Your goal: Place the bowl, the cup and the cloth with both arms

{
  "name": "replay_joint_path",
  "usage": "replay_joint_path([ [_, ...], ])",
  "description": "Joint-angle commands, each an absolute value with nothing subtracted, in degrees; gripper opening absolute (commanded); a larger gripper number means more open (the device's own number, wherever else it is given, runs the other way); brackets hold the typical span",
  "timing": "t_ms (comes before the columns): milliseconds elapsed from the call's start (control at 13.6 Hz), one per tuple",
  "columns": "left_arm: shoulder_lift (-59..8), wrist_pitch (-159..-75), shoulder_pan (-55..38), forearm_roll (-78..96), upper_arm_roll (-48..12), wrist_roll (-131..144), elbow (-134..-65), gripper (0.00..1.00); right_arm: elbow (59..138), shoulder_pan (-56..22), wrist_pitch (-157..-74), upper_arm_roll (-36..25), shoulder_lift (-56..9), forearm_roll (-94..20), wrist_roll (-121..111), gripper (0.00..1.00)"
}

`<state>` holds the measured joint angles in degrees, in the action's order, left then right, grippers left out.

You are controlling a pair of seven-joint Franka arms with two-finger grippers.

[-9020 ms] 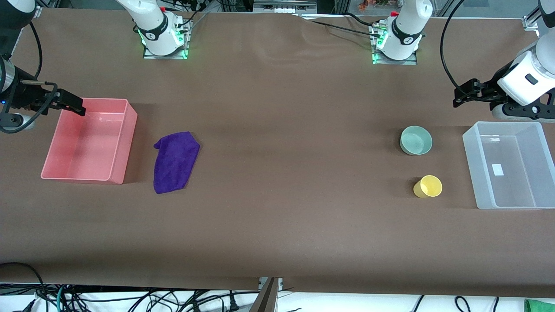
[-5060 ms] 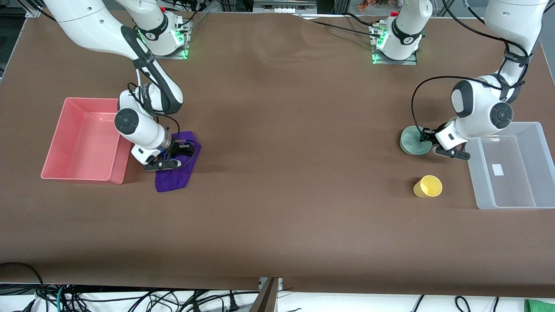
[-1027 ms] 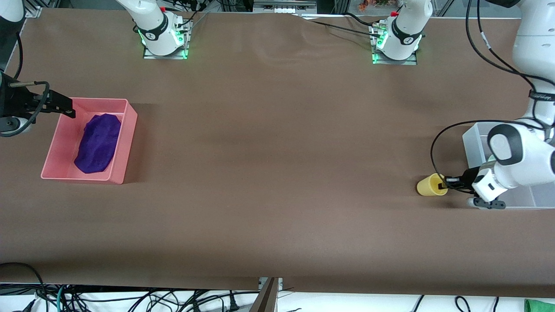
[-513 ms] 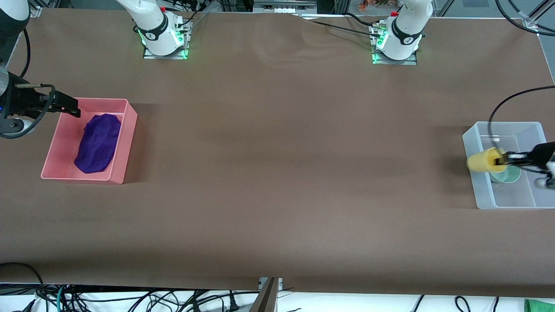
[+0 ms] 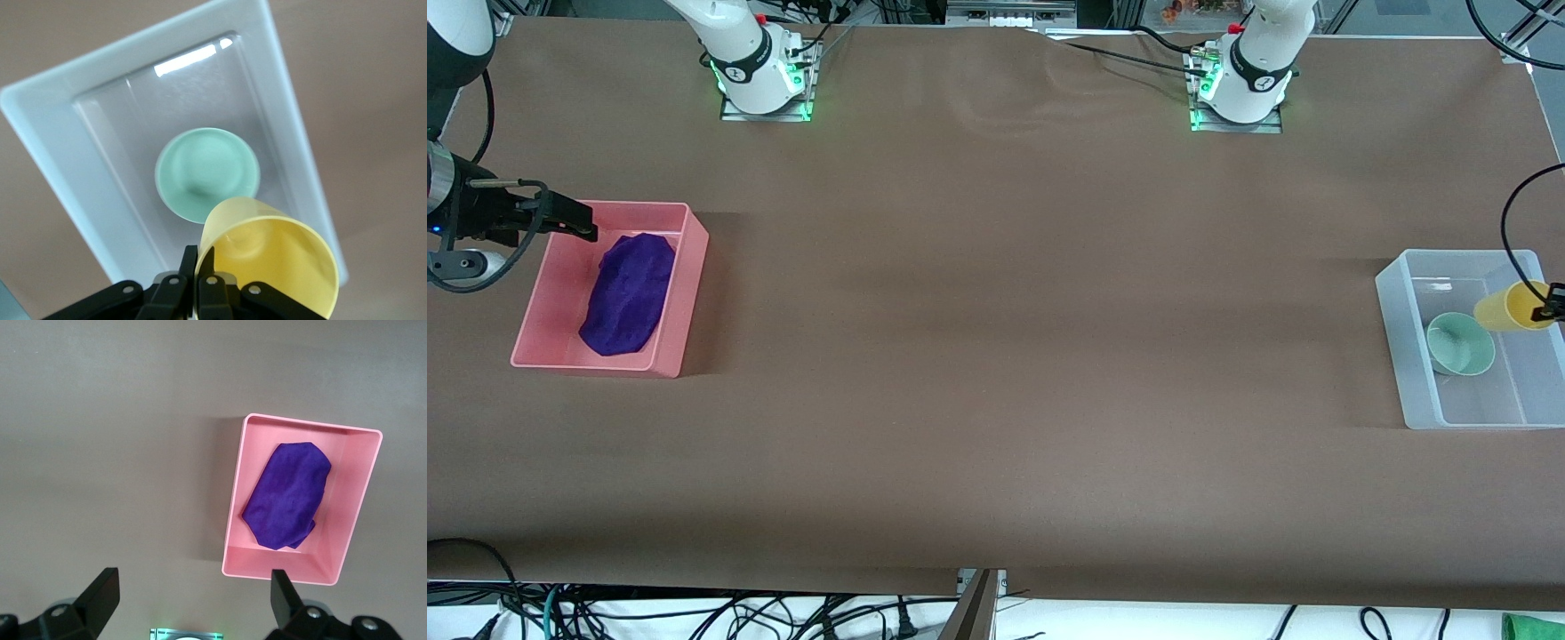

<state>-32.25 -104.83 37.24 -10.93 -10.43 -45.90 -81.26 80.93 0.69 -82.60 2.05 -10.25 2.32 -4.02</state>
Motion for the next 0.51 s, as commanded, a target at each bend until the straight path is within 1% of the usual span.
replay_joint_path([
  [0, -35.33, -106.44, 39.02, -11.43, -11.25, -49.91, -79.54, 0.45, 80.24, 0.97, -82.18, 2.55, -10.28, 2.90, -2.99, 1.00],
  [73, -35.51, -106.44, 38.94, -11.43, -11.42, -50.70, -79.54, 0.98, 80.24, 0.88, -82.09, 2.55, -10.28, 2.81, -2.90, 1.00],
  [147, -35.33, -106.44, 38.85, -11.43, -11.51, -50.71, -79.37, 1.00, 80.24, 0.88, -82.09, 2.55, -10.28, 2.81, -2.90, 1.00],
  [293, -34.98, -106.35, 38.76, -11.43, -11.69, -50.71, -79.10, 1.00, 80.24, 0.88, -82.09, 2.46, -10.28, 2.81, -2.90, 1.00],
  [440, -33.93, -105.82, 38.76, -11.43, -13.35, -50.01, -79.10, 1.00, 80.16, 0.88, -82.26, 2.64, -10.28, 2.81, -2.90, 1.00],
])
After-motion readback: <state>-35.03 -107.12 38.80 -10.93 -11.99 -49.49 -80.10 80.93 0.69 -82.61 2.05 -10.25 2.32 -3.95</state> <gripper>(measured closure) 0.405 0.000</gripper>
